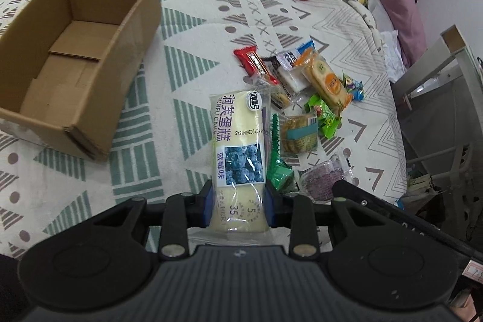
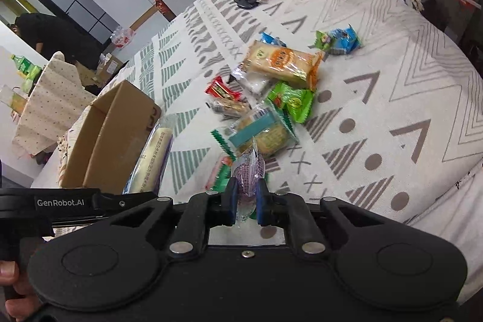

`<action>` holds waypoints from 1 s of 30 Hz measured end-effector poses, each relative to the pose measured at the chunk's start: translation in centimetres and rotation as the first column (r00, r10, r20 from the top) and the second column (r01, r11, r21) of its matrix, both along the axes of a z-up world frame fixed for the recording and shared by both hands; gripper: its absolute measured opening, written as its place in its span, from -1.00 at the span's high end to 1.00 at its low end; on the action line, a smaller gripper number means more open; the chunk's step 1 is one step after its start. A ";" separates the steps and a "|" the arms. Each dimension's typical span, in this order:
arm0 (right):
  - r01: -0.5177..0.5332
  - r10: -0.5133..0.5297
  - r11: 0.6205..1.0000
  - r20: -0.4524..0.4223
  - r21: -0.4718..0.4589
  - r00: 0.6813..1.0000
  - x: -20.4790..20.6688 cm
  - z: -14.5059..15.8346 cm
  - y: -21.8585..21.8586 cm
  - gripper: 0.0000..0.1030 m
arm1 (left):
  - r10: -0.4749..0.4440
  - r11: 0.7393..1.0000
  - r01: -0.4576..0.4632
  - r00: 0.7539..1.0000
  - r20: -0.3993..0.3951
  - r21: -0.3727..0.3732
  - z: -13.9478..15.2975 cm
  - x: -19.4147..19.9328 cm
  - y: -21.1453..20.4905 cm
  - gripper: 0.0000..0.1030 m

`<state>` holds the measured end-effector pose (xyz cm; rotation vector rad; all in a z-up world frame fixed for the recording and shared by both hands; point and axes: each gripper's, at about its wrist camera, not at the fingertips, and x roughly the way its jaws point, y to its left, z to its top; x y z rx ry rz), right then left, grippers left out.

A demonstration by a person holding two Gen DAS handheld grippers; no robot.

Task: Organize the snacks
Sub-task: 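Carry the cake bar with the left tool while the right carries the purple packet over the box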

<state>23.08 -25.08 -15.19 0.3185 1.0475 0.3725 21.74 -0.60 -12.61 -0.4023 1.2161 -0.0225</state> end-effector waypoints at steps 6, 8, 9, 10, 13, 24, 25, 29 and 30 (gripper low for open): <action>-0.025 0.026 1.000 0.032 -0.003 0.999 0.5 2.0 2.2 0.77 | 0.006 1.000 -0.006 1.000 0.027 0.000 1.6 0.1 1.8 0.38; -0.038 0.038 0.999 0.038 -0.007 0.999 0.7 2.5 3.3 0.77 | 0.010 1.000 -0.010 0.999 0.035 -0.001 2.1 0.2 2.5 0.38; -0.042 0.043 0.999 0.039 -0.010 0.998 0.8 2.7 3.9 0.77 | 0.011 1.000 -0.010 0.999 0.037 -0.001 2.4 0.3 2.8 0.38; -0.044 0.045 0.999 0.036 -0.009 0.998 0.9 3.0 4.4 0.77 | 0.011 1.000 -0.011 0.999 0.042 -0.001 2.6 0.4 3.2 0.38; -0.044 0.044 0.999 0.033 0.000 0.998 1.1 3.5 5.9 0.77 | 0.009 1.000 -0.009 0.999 0.050 0.009 3.4 0.5 4.2 0.38; -0.110 0.109 0.994 0.073 0.007 0.991 2.0 5.5 11.9 0.77 | 0.042 0.999 -0.043 0.995 0.091 0.014 5.8 0.6 9.1 0.38; -0.115 0.114 0.993 0.077 0.007 0.991 2.1 5.7 12.4 0.77 | 0.048 0.999 -0.050 0.994 0.094 0.014 5.9 0.6 9.6 0.38; -0.137 0.136 0.991 0.088 0.005 0.987 2.5 6.2 14.2 0.77 | 0.075 0.997 -0.077 0.992 0.102 0.014 6.2 0.7 11.7 0.38; -0.140 0.139 0.990 0.090 0.005 0.986 2.6 6.3 14.6 0.77 | 0.083 0.996 -0.085 0.991 0.103 0.014 6.2 0.7 12.2 0.38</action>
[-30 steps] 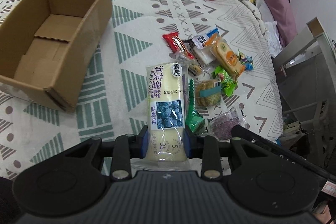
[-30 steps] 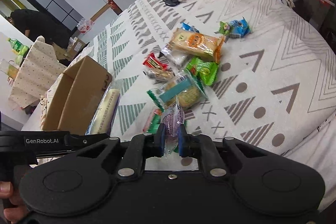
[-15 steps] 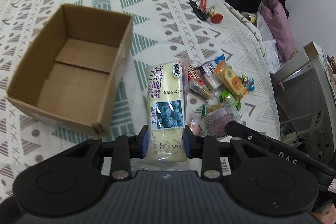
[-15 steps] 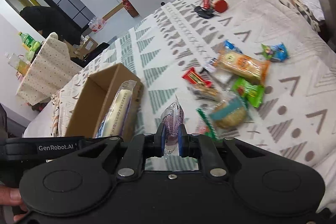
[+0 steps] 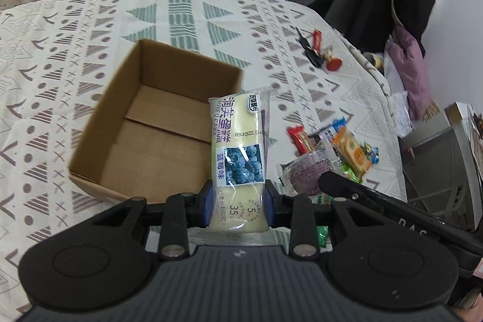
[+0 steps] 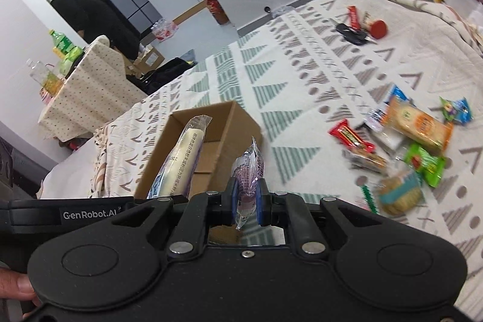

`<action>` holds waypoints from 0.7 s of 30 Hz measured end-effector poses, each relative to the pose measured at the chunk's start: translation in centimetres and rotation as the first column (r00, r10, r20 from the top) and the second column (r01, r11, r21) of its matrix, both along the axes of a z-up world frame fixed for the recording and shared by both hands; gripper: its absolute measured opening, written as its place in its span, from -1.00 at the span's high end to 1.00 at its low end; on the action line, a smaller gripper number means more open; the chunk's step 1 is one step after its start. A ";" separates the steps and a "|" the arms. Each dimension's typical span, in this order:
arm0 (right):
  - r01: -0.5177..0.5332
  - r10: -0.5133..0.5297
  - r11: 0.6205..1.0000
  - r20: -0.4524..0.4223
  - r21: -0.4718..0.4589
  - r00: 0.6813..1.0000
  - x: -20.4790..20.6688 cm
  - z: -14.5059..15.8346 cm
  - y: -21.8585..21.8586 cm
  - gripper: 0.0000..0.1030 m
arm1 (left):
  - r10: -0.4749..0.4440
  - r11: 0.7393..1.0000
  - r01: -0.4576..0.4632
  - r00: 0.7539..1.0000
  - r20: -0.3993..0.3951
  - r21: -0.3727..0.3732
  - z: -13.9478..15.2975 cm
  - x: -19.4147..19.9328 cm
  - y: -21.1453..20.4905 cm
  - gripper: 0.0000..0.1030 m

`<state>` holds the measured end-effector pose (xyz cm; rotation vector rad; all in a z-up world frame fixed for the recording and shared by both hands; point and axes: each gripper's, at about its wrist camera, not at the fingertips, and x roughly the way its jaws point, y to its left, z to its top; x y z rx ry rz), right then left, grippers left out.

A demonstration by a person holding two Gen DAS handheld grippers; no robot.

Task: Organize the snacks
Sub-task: 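Carry the cake bar with the left tool while the right carries the purple packet over the box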

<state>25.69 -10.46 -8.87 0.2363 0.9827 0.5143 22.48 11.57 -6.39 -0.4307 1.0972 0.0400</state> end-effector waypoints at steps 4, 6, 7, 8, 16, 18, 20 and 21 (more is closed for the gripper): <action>-0.018 0.018 1.000 0.001 -0.001 1.000 0.4 0.0 1.8 0.77 | 0.029 1.000 -0.029 1.000 -0.003 -0.005 -0.2 0.0 2.1 0.38; -0.026 0.026 1.000 0.000 -0.004 1.000 0.7 0.0 2.6 0.77 | 0.041 0.999 -0.041 0.999 -0.008 -0.008 -0.4 0.1 3.1 0.38; -0.030 0.030 1.000 -0.001 -0.003 1.000 0.8 0.0 2.9 0.77 | 0.047 0.999 -0.047 0.999 -0.012 -0.008 -0.5 0.1 3.5 0.38; -0.034 0.034 0.999 -0.001 -0.002 0.999 0.9 0.0 3.4 0.77 | 0.051 0.999 -0.051 0.999 -0.014 -0.008 -0.6 0.2 3.9 0.38; -0.049 0.049 0.999 -0.010 -0.002 0.999 2.3 -0.5 6.6 0.77 | 0.060 0.998 -0.060 0.998 -0.025 -0.019 -2.1 1.7 6.9 0.38; -0.039 0.039 0.999 -0.015 0.000 0.999 2.9 -0.9 7.2 0.77 | 0.055 0.998 -0.055 0.998 -0.032 -0.020 -2.6 2.5 7.4 0.38; -0.030 0.030 1.000 -0.017 -0.001 0.999 3.3 -1.3 7.8 0.77 | 0.045 0.999 -0.045 0.998 -0.038 -0.012 -3.1 3.3 7.8 0.38; -0.026 0.026 1.000 -0.017 0.002 1.000 3.5 -1.4 8.0 0.77 | 0.040 0.999 -0.040 0.998 -0.041 -0.008 -3.3 3.7 7.9 0.38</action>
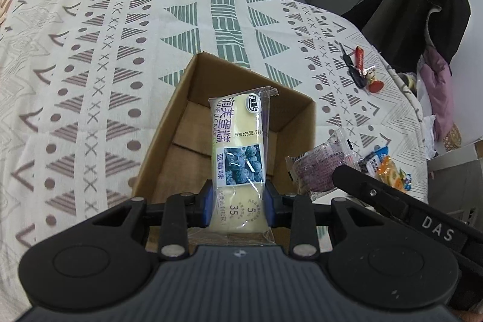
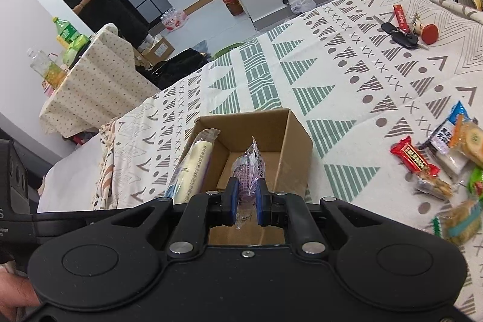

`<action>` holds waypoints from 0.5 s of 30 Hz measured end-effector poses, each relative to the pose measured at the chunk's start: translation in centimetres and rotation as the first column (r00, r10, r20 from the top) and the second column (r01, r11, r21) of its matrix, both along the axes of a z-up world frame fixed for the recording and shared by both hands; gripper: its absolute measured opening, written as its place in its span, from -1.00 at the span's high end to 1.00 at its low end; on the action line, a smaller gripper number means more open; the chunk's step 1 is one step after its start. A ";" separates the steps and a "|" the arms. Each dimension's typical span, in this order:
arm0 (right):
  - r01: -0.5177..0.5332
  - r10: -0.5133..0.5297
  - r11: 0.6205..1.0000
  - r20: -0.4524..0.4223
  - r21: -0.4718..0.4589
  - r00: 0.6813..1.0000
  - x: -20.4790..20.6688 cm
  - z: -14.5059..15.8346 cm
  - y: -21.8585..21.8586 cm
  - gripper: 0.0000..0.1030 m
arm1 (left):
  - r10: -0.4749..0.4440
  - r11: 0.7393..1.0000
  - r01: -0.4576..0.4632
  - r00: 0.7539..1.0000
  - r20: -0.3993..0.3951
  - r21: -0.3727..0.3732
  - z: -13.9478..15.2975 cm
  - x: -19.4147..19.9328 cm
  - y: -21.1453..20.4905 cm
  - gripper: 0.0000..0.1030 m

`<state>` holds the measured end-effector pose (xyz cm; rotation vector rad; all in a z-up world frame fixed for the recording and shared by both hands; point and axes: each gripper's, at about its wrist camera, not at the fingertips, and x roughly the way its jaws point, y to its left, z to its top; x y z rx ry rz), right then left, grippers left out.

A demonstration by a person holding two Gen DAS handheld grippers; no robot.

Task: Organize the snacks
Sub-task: 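Carry the cake bar with the left tool while the right carries the purple packet over the box, then open the left tool dropping the cake bar while the right releases the purple packet into the box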

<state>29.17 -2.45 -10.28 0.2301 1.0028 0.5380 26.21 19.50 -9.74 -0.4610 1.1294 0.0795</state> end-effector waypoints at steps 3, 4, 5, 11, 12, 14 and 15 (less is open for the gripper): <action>0.014 -0.014 1.000 0.001 0.013 1.000 0.4 -0.1 0.6 0.77 | -0.014 1.000 0.015 1.000 -0.015 0.012 -0.4 1.2 0.2 0.38; 0.018 -0.018 1.000 0.002 0.016 1.000 0.5 -0.1 0.7 0.77 | -0.019 1.000 0.019 1.000 -0.017 0.018 -0.4 1.6 0.2 0.38; 0.024 -0.024 1.000 0.001 0.018 1.000 0.6 -0.2 0.9 0.77 | -0.023 0.999 0.024 1.000 -0.015 0.028 -0.4 1.9 0.2 0.38; 0.048 -0.048 0.997 0.000 0.055 0.999 1.3 -0.3 1.3 0.76 | -0.005 0.997 0.006 1.000 -0.014 0.083 0.0 2.5 0.3 0.32; 0.045 -0.045 0.997 0.003 0.059 0.999 1.5 -0.3 1.5 0.76 | 0.001 0.997 0.000 1.000 -0.018 0.082 0.0 2.3 0.3 0.32; 0.040 -0.041 0.997 0.009 0.061 0.999 1.6 -0.1 1.8 0.76 | 0.019 0.997 -0.016 0.999 -0.028 0.080 0.1 1.8 0.6 0.31; 0.035 -0.036 0.997 0.013 0.065 0.999 1.6 0.0 1.8 0.75 | 0.027 0.997 -0.025 0.999 -0.031 0.078 0.2 1.4 0.6 0.31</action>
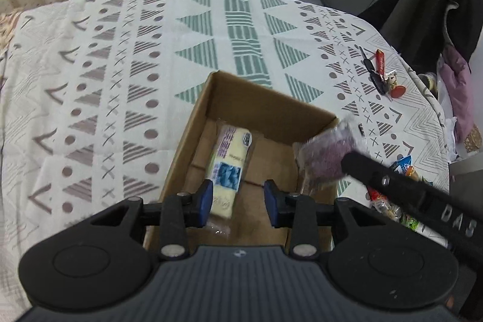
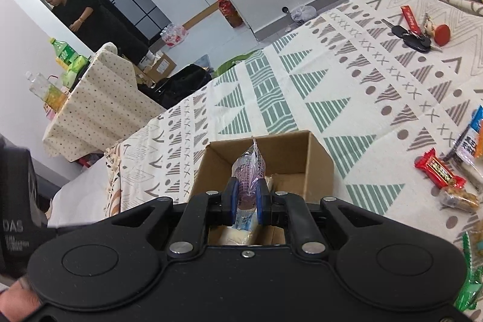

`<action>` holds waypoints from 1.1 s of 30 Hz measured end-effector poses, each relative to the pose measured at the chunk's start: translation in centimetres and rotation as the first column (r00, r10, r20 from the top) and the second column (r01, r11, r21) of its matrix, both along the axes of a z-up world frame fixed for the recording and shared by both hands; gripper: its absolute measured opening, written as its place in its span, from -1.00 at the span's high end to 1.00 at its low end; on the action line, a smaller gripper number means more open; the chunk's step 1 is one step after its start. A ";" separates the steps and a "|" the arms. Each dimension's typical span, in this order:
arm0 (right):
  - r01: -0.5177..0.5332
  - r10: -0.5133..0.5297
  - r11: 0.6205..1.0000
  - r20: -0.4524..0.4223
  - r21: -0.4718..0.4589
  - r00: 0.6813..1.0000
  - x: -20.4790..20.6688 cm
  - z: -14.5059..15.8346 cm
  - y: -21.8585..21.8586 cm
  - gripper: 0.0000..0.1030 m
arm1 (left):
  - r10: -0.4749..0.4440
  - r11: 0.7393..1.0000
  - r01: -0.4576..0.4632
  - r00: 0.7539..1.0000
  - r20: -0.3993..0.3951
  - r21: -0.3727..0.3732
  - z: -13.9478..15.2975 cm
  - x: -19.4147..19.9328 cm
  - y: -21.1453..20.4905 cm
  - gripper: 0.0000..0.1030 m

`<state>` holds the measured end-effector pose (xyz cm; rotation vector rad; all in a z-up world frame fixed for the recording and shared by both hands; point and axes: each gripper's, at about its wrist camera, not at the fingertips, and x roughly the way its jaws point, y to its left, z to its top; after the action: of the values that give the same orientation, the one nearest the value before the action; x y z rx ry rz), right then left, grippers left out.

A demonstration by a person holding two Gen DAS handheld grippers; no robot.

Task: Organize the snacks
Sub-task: 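Open the left tool dropping the cake bar while the right releases the purple packet into the box, then withdraw both tools from the box back toward the snack pile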

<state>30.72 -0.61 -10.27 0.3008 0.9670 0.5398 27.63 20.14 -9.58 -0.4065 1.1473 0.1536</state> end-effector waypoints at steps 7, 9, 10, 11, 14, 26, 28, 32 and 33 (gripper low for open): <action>-0.008 0.008 1.000 0.005 0.010 1.000 -0.9 1.0 -0.9 0.28 | 0.058 0.998 -0.058 0.998 -0.009 0.017 1.2 -2.5 -0.3 -0.12; -0.006 0.006 1.000 -0.003 0.001 1.000 -1.5 1.1 -1.7 0.08 | 0.077 0.997 -0.077 0.997 0.002 0.008 1.7 -3.0 -0.5 -0.34; -0.004 0.004 1.000 -0.002 -0.005 1.000 -1.8 1.2 -2.2 0.02 | 0.085 0.996 -0.085 0.996 0.006 0.010 1.9 -3.2 -0.7 -0.45; 0.000 0.000 1.000 0.001 -0.015 1.000 -2.1 1.3 -2.6 -0.09 | 0.089 0.996 -0.089 0.996 0.009 0.017 2.1 -3.4 -1.0 -0.51; 0.008 -0.008 1.000 0.001 -0.027 1.000 -3.1 1.5 -4.2 -0.22 | 0.083 0.996 -0.083 0.997 -0.001 0.040 2.4 -3.9 -2.3 -0.55; 0.057 -0.056 0.997 0.021 -0.061 0.998 -6.4 2.8 -11.3 -0.68 | 0.085 0.995 -0.086 0.996 0.024 0.055 4.2 -7.8 -7.8 -0.88; 0.051 -0.049 0.997 0.023 -0.064 0.999 -6.9 3.0 -12.5 -0.68 | 0.088 0.994 -0.090 0.996 0.033 0.064 4.7 -8.4 -8.8 -0.91; 0.041 -0.039 0.997 0.028 -0.067 0.999 -8.0 3.5 -14.9 -0.77 | 0.095 0.993 -0.099 0.994 0.052 0.070 5.5 -9.7 -10.9 -0.99; 0.041 -0.039 0.997 0.033 -0.068 0.999 -8.4 3.7 -15.5 -0.79 | 0.097 0.993 -0.101 0.994 0.058 0.065 5.7 -10.1 -11.5 -0.99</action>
<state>22.34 -16.14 -6.62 0.2489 0.9445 0.4722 17.54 8.67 -3.89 -0.4057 1.0652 0.2659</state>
